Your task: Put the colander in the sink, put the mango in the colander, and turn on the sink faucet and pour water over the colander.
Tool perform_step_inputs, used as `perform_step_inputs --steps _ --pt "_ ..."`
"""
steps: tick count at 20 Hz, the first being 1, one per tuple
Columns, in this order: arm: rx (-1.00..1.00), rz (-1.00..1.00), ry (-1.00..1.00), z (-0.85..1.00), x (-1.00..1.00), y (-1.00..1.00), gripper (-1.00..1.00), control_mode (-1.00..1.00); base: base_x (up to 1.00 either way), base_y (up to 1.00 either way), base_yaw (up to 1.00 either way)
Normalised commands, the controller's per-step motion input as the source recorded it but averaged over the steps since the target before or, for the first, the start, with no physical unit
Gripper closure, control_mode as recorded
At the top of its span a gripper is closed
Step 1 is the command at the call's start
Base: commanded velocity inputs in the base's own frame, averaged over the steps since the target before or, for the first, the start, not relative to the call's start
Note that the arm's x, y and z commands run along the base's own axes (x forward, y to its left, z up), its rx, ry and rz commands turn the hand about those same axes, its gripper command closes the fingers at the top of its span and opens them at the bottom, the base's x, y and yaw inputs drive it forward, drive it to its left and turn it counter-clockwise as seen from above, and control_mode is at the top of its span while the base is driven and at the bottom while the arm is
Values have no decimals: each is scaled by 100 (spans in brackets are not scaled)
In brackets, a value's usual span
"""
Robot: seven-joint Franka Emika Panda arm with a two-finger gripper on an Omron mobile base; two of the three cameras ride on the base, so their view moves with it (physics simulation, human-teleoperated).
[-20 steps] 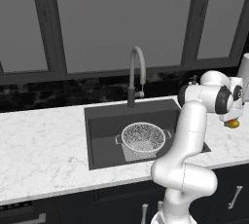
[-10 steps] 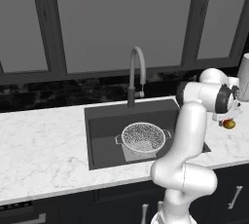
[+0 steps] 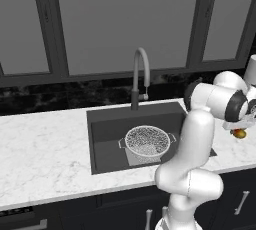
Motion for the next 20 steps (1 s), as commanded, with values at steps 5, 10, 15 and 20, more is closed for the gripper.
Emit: perform_step_inputs --steps 5,10,15,20 --pt "18 -18 -67 100 -25 67 100 -100 0 0 0" --pt "12 -10 -56 100 -4 97 100 -100 0 0 0" --pt "4 -5 -14 100 1 100 100 -100 0 0 0" --pt "4 8 29 97 6 95 100 -100 0 0 0"
